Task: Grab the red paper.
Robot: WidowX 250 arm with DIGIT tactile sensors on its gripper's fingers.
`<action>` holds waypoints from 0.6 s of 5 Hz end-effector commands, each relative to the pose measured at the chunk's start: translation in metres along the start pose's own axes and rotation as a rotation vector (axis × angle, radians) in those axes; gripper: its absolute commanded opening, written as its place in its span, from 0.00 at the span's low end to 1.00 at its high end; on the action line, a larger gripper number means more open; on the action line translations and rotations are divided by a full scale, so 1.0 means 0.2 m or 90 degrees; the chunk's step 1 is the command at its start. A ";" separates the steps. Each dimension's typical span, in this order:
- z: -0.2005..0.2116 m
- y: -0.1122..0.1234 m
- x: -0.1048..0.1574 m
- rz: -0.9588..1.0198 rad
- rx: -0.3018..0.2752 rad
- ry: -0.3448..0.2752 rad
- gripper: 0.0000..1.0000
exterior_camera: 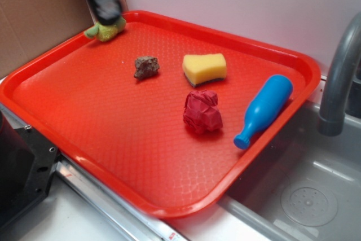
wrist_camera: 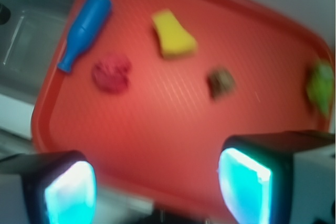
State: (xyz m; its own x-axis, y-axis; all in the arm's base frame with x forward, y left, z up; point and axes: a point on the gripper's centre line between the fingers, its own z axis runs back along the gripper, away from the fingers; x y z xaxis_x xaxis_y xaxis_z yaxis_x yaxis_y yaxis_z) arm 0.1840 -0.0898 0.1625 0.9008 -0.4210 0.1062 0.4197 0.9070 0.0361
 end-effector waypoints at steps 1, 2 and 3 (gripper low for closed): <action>-0.25 -0.41 -0.29 -0.216 -0.018 -0.071 1.00; -0.35 -0.44 -0.32 -0.243 -0.017 -0.091 1.00; -0.38 -0.31 -0.10 -0.200 -0.023 -0.081 1.00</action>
State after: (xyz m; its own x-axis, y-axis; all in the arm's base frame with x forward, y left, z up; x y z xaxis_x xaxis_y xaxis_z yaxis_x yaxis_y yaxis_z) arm 0.1519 -0.1300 0.0741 0.7163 -0.6754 0.1755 0.6772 0.7334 0.0585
